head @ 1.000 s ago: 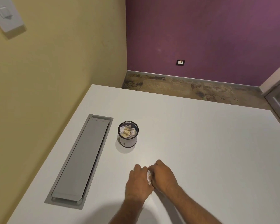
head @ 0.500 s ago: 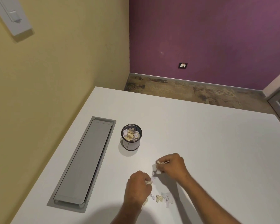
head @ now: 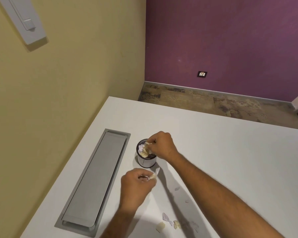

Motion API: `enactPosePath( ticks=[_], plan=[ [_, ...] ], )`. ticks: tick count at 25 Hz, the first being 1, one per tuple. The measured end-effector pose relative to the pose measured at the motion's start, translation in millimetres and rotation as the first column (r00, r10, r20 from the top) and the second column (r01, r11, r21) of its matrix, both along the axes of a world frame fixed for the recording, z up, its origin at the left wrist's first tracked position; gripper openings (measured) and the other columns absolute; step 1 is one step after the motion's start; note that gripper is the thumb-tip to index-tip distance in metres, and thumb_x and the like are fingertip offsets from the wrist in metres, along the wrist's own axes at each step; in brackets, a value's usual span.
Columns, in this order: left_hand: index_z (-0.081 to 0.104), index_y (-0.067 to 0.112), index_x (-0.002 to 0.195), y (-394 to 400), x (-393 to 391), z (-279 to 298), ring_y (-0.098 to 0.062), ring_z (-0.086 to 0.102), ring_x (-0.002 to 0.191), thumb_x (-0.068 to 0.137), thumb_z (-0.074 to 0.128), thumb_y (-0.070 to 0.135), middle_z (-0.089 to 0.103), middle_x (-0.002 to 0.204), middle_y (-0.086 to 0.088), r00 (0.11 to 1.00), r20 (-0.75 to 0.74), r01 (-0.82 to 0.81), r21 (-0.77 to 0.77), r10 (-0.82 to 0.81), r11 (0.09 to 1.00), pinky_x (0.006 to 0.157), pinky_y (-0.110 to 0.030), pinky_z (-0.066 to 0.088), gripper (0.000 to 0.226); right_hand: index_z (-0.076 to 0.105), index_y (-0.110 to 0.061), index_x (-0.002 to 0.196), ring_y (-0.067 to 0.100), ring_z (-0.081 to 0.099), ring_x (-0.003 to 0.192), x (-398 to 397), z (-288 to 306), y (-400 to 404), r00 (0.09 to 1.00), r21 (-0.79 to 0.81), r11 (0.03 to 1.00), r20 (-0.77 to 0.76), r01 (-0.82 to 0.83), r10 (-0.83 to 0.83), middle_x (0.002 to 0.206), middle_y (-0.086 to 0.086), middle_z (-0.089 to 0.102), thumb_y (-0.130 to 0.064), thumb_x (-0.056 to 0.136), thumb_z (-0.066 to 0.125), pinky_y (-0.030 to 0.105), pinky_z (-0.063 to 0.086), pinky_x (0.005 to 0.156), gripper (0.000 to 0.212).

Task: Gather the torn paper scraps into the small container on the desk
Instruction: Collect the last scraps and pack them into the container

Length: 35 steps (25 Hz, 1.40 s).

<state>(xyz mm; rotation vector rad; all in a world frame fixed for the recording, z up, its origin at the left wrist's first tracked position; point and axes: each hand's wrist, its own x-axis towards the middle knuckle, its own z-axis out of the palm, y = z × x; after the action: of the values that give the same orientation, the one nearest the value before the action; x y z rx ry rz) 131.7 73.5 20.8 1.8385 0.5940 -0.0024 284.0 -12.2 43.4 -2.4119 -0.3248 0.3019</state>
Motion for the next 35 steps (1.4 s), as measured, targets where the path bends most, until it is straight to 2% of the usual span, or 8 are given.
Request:
enactPosePath(
  ticks=[5, 9, 15, 19, 26, 30, 32, 35],
  plan=[
    [0.079, 0.021, 0.073, 33, 34, 34, 0.002, 0.061, 0.045, 0.065, 0.084, 0.005, 0.073, 0.062, 0.004, 0.993, 0.08, -0.091, 0.019, 0.089, 0.996, 0.045, -0.009, 0.045, 0.018, 0.075, -0.02, 0.093, 0.031, 0.065, 0.082, 7, -19, 19, 0.96, -0.402, 0.885, 0.052, -0.233, 0.276, 0.091, 0.01, 0.072, -0.009, 0.079, 0.063, 0.029, 0.048, 0.065, 0.022],
    [0.078, 0.021, 0.072, 59, 61, 43, -0.008, 0.07, 0.057, 0.064, 0.085, 0.012, 0.074, 0.061, 0.003, 0.993, 0.055, -0.106, 0.075, 0.102, 0.992, 0.059, -0.02, 0.053, 0.015, 0.07, -0.014, 0.089, 0.033, 0.065, 0.084, 15, -27, 26, 0.916, -0.529, 0.787, 0.043, -0.318, 0.399, 0.091, 0.013, 0.069, -0.023, 0.082, 0.066, 0.03, 0.043, 0.061, 0.013],
    [0.078, 0.021, 0.072, 68, 83, 42, -0.017, 0.072, 0.065, 0.062, 0.084, 0.012, 0.075, 0.066, 0.002, 0.997, 0.037, -0.071, 0.158, 0.066, 0.985, 0.067, -0.029, 0.061, 0.015, 0.065, -0.007, 0.101, 0.036, 0.065, 0.089, 17, -33, 35, 0.886, -0.597, 0.701, -0.035, -0.389, 0.462, 0.1, 0.017, 0.066, -0.028, 0.091, 0.056, 0.031, 0.043, 0.062, 0.025],
    [0.075, 0.022, 0.065, 69, 94, 43, -0.016, 0.072, 0.064, 0.06, 0.084, 0.013, 0.074, 0.066, 0.003, 0.999, 0.013, -0.045, 0.194, 0.044, 0.98, 0.057, -0.021, 0.054, 0.014, 0.067, -0.013, 0.095, 0.033, 0.063, 0.089, 23, -12, 28, 0.867, -0.545, 0.707, -0.078, -0.45, 0.492, 0.094, 0.015, 0.066, -0.017, 0.085, 0.06, 0.031, 0.041, 0.062, 0.013],
    [0.074, 0.021, 0.063, 59, 114, 47, -0.008, 0.067, 0.062, 0.054, 0.084, 0.008, 0.071, 0.063, 0.011, 0.999, -0.003, 0.042, 0.278, -0.043, 0.96, 0.057, -0.019, 0.052, 0.018, 0.07, -0.023, 0.107, 0.024, 0.063, 0.098, 24, 16, -3, 0.923, -0.302, 0.876, -0.04, -0.377, 0.384, 0.103, 0.004, 0.072, -0.005, 0.077, 0.066, 0.03, 0.05, 0.073, 0.035],
    [0.072, 0.022, 0.062, 44, 124, 36, -0.007, 0.062, 0.057, 0.053, 0.08, 0.006, 0.068, 0.063, 0.011, 0.984, -0.101, 0.173, 0.385, -0.145, 0.906, 0.047, -0.014, 0.043, 0.02, 0.073, -0.017, 0.1, 0.018, 0.07, 0.092, 10, 16, -39, 0.994, 0.003, 0.994, -0.027, -0.106, 0.106, 0.101, 0.002, 0.075, -0.001, 0.074, 0.073, 0.038, 0.057, 0.086, 0.031],
    [0.071, 0.023, 0.066, 37, 127, 27, -0.014, 0.064, 0.067, 0.058, 0.078, 0.008, 0.07, 0.074, 0.005, 0.967, -0.157, 0.249, 0.454, -0.198, 0.855, 0.054, -0.017, 0.048, 0.019, 0.075, -0.016, 0.097, 0.013, 0.072, 0.081, -4, 6, -64, 0.998, 0.086, 0.996, -0.062, 0.036, -0.03, 0.097, 0.001, 0.076, 0.0, 0.075, 0.073, 0.035, 0.058, 0.085, 0.028],
    [0.072, 0.021, 0.08, 27, 132, 12, -0.024, 0.067, 0.085, 0.066, 0.072, 0.007, 0.071, 0.093, -0.005, 0.916, -0.268, 0.4, 0.561, -0.299, 0.725, 0.073, -0.028, 0.057, 0.02, 0.076, -0.016, 0.097, 0.012, 0.07, 0.081, -33, -24, -102, 0.991, -0.043, 0.995, -0.101, 0.085, -0.089, 0.096, -0.001, 0.077, -0.008, 0.08, 0.07, 0.029, 0.055, 0.087, 0.019]
  ],
)
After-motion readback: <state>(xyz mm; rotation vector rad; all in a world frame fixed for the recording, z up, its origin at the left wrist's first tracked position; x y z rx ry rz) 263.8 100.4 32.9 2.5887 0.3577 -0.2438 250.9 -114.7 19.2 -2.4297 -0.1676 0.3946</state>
